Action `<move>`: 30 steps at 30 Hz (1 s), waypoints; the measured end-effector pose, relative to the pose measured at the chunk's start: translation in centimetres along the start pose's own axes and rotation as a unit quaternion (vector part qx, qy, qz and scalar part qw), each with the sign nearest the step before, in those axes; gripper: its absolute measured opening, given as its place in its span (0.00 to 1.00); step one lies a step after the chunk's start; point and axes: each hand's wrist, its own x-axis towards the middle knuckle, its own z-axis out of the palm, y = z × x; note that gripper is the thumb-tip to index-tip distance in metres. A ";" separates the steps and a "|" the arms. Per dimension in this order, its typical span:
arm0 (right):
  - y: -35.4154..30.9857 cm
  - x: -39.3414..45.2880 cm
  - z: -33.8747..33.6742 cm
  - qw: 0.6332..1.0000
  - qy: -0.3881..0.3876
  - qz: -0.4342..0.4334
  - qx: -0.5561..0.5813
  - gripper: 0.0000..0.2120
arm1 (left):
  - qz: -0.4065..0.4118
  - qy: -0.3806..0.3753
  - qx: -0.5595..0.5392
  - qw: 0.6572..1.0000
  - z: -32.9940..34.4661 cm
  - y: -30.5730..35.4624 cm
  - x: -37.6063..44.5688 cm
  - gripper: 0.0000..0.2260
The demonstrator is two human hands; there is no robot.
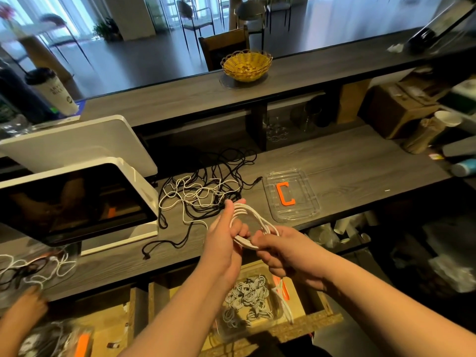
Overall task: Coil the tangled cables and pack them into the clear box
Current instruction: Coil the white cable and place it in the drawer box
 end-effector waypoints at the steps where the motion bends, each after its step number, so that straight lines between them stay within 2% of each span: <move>1: -0.1 0.0 -0.2 1.000 0.002 0.003 -0.010 0.02 | -0.011 0.006 0.016 1.000 -0.3 0.4 0.2 0.18; 4: -0.2 -0.1 -0.5 0.999 -0.003 0.012 -0.037 0.01 | -0.036 0.031 0.140 0.989 -0.9 1.0 0.4 0.14; 6: -0.2 -0.1 -0.5 0.999 -0.012 0.019 -0.043 0.01 | 0.011 0.044 0.254 0.966 -0.9 1.0 0.5 0.13; 9: -0.2 0.1 -0.3 0.998 -0.027 0.021 -0.059 0.01 | 0.140 0.047 0.424 0.894 -1.6 1.0 1.2 0.14; 10: -0.2 0.2 -0.3 0.997 -0.032 0.019 -0.065 0.01 | 0.162 0.043 0.463 0.871 -2.0 1.0 1.4 0.15; 11: -0.2 0.2 -0.3 0.997 -0.037 0.016 -0.066 0.02 | 0.162 0.029 0.481 0.861 -2.4 1.0 1.6 0.16; 14: -0.2 0.4 -0.5 0.997 -0.046 0.014 -0.053 0.02 | 0.098 -0.040 0.469 0.877 -3.1 1.0 1.6 0.25; 16: -0.2 0.7 -0.9 0.997 -0.041 0.004 -0.069 0.02 | 0.081 -0.064 0.462 0.881 -2.9 1.2 1.5 0.27; 19: 0.2 1.2 -1.5 0.987 0.005 -0.029 -0.158 0.08 | 0.132 -0.054 0.484 0.863 -2.9 1.4 1.6 0.26; 21: 0.3 1.4 -1.7 0.981 0.045 -0.060 -0.181 0.14 | 0.146 -0.044 0.478 0.865 -3.0 1.3 1.8 0.24; 25: 0.5 2.0 -2.0 0.974 0.118 -0.117 -0.154 0.14 | 0.075 -0.042 0.407 0.910 -3.2 0.9 1.7 0.24; 30: 1.4 2.5 -1.5 0.957 0.107 -0.147 -0.226 0.09 | 0.003 -0.024 0.280 0.960 -3.0 0.8 1.5 0.21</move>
